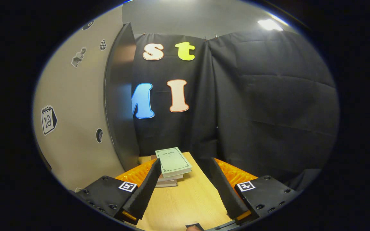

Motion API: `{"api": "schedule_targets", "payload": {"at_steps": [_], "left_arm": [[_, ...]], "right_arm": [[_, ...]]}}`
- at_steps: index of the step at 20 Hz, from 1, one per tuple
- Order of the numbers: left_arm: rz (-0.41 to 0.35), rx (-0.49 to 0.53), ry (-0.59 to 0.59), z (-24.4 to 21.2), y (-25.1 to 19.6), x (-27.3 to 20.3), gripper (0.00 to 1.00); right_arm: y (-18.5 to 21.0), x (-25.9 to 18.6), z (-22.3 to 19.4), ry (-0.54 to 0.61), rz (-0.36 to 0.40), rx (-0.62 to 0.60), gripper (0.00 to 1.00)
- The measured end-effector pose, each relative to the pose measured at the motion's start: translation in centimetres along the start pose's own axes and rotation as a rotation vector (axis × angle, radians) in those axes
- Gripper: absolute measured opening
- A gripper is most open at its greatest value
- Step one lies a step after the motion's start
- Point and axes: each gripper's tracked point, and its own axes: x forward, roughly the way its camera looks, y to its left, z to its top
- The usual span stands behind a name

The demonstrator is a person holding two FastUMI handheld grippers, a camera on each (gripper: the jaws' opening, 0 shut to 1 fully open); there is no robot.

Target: Open the cabinet door with the right hand, grasp the bottle in the cabinet with the left hand and place it on the coaster, then close the cabinet door with the right hand.

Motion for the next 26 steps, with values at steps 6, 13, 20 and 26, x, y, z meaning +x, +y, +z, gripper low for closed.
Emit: {"api": "schedule_targets", "payload": {"at_steps": [6, 13, 20, 26], "left_arm": [[0.015, 0.014, 0.024, -1.0, 0.9, 0.3, 0.69], [0.056, -0.055, 0.01, 0.1, 2.8, -3.8, 0.65], [0.125, -0.059, -0.002, 0.8, 4.9, -10.6, 0.65], [0.194, -0.048, 0.016, -0.7, 6.5, -16.3, 0.65]], "right_arm": [[-0.1, -0.3, 0.2, -0.005, 0.007, 0.0, 0.93], [-0.2, -1.3, 0.2, -0.005, 0.059, -0.008, 0.93], [0.3, -2.0, 0.4, -0.017, 0.148, -0.015, 0.97], [1.1, -2.1, 0.0, -0.007, 0.225, -0.021, 0.93]]}}
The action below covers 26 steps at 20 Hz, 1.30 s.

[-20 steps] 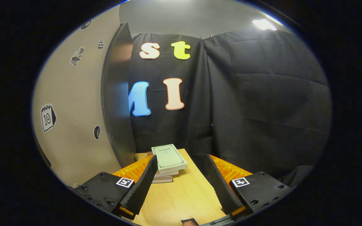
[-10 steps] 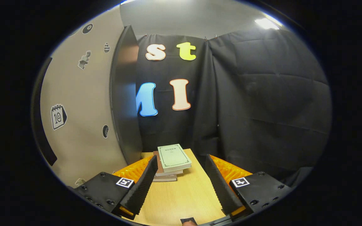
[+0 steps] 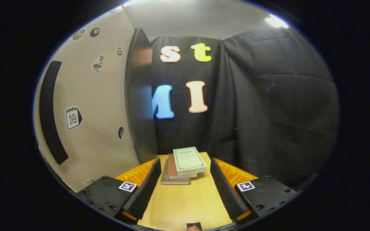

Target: Open the cabinet door with the right hand, grasp the bottle in the cabinet with the left hand and place it on the coaster, then close the cabinet door with the right hand.

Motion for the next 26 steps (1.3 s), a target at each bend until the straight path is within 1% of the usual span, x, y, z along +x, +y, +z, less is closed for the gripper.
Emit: {"api": "schedule_targets", "payload": {"at_steps": [2, 3, 6, 7, 8, 12, 13, 14, 16, 17, 21, 22, 23, 24, 26], "left_arm": [[0.018, -0.005, 0.003, -0.6, 0.7, -1.6, 0.65], [0.027, -0.003, 0.005, -1.0, 1.0, -2.4, 0.65], [0.055, 0.002, 0.007, -1.9, 2.0, -4.7, 0.65], [0.06, 0.001, 0.006, -2.3, 2.2, -5.5, 0.67], [0.066, 0.001, 0.007, -2.7, 2.5, -6.2, 0.65], [0.09, 0.001, 0.008, -4.3, 3.4, -8.9, 0.65], [0.092, -0.002, 0.008, -4.9, 3.6, -9.5, 0.63], [0.097, -0.003, 0.012, -5.6, 3.8, -10.0, 0.63], [0.116, 0.002, 0.023, -7.4, 4.5, -11.1, 0.65], [0.124, 0.001, 0.032, -8.5, 4.8, -11.8, 0.65], [0.138, -0.021, 0.083, -13.5, 5.7, -13.7, 0.65], [0.142, -0.029, 0.091, -14.6, 5.9, -14.2, 0.63], [0.146, -0.037, 0.094, -15.6, 6.1, -14.8, 0.65], [0.152, -0.041, 0.097, -16.5, 6.4, -15.4, 0.65], [0.162, -0.043, 0.105, -18.3, 6.8, -16.2, 0.65]], "right_arm": [[0.1, 0.0, -0.1, 0.002, 0.019, -0.006, 0.93], [0.2, -0.1, -0.1, 0.002, 0.029, -0.007, 0.97], [0.3, -0.1, -0.2, 0.001, 0.048, -0.003, 0.97], [0.2, -0.2, -0.2, 0.001, 0.053, 0.0, 0.97], [0.2, -0.2, -0.3, 0.003, 0.056, 0.003, 0.97], [0.0, -0.5, -0.4, -0.011, 0.062, 0.025, 0.97], [-0.2, -0.5, -0.3, -0.024, 0.06, 0.028, 0.93], [-0.4, -0.6, -0.3, -0.035, 0.054, 0.03, 0.97], [-0.9, -0.6, -0.3, -0.049, 0.042, 0.037, 0.97], [-1.0, -0.5, -0.3, -0.055, 0.039, 0.042, 0.93], [-1.6, -0.5, -1.2, -0.055, 0.022, 0.058, 0.93], [-1.6, -0.5, -1.5, -0.051, 0.016, 0.061, 0.93], [-1.7, -0.5, -1.8, -0.049, 0.011, 0.063, 0.93], [-1.7, -0.4, -2.0, -0.044, 0.006, 0.066, 0.97], [-1.9, -0.5, -2.4, -0.04, -0.003, 0.067, 0.98]]}}
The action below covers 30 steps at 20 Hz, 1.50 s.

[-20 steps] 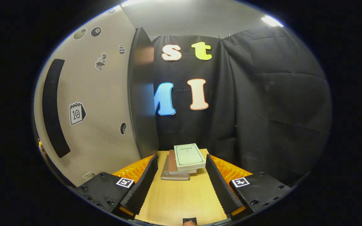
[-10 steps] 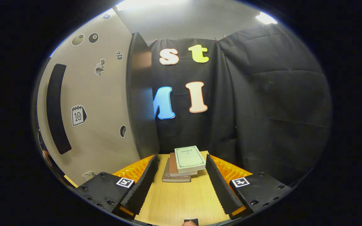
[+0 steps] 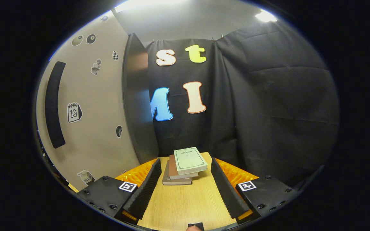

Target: Open the cabinet door with the right hand, grasp the bottle in the cabinet with the left hand and place it on the coaster, then close the cabinet door with the right hand.

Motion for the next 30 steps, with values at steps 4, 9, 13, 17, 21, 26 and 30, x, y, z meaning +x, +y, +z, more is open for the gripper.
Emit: {"api": "schedule_targets", "payload": {"at_steps": [4, 9, 13, 17, 21, 26, 30], "left_arm": [[0.002, -0.03, 0.035, -4.0, 0.2, -0.8, 0.65], [0.033, -0.036, 0.07, -8.6, 1.0, -1.5, 0.65], [0.05, -0.046, 0.092, -11.5, 1.0, -1.8, 0.65], [0.059, -0.014, 0.07, -12.9, 0.5, -1.9, 0.65], [0.083, -0.013, 0.065, -14.0, 0.5, -2.0, 0.63], [0.109, -0.003, 0.092, -14.0, 0.7, -2.1, 0.66], [0.107, 0.042, 0.096, -12.9, 0.2, -2.2, 0.7]], "right_arm": [[-0.5, -0.2, -0.2, 0.003, -0.018, 0.001, 0.98], [-0.6, -0.6, -1.1, 0.03, -0.026, -0.016, 0.98], [-0.4, -0.8, -1.4, 0.039, -0.029, -0.035, 0.98], [-0.4, -0.9, -2.0, 0.055, -0.033, -0.056, 0.98], [-0.3, -1.0, -1.9, 0.057, -0.037, -0.063, 0.98], [-0.1, -1.0, -1.8, 0.052, -0.033, -0.067, 0.98], [0.1, -0.8, -1.9, 0.051, -0.024, -0.053, 0.98]]}}
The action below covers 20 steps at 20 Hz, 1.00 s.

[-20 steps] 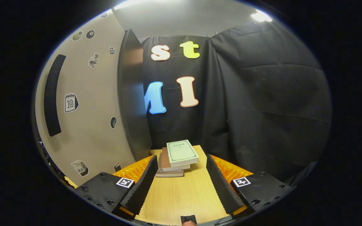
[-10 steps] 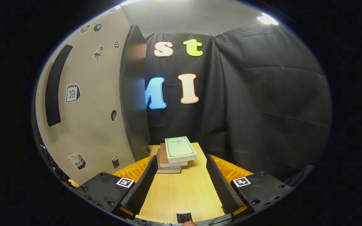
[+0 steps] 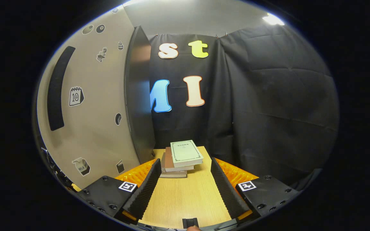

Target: Open the cabinet door with the right hand, grasp the bottle in the cabinet with the left hand and place it on the coaster, then close the cabinet door with the right hand.

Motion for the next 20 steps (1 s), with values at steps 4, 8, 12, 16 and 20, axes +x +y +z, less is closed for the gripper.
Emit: {"api": "schedule_targets", "payload": {"at_steps": [4, 8, 12, 16, 20], "left_arm": [[0.0, 0.002, -0.03, 2.2, -0.2, 0.0, 0.7], [0.01, -0.008, -0.048, 4.0, 0.2, 0.6, 0.7], [0.025, -0.006, -0.074, 6.2, 0.6, 0.7, 0.7], [0.034, 0.01, -0.095, 10.0, 0.5, 0.1, 0.7], [0.046, 0.018, -0.142, 16.1, 0.5, -1.9, 0.7]], "right_arm": [[0.0, 0.1, 0.3, -0.008, 0.01, 0.013, 0.98], [-0.4, 0.1, 0.7, -0.021, 0.013, 0.039, 0.98], [-1.0, 0.1, 0.8, -0.022, 0.01, 0.057, 0.98], [-1.2, -0.2, 1.9, -0.048, 0.016, 0.07, 0.98], [-0.3, -0.2, 3.3, -0.073, 0.05, 0.062, 0.93]]}}
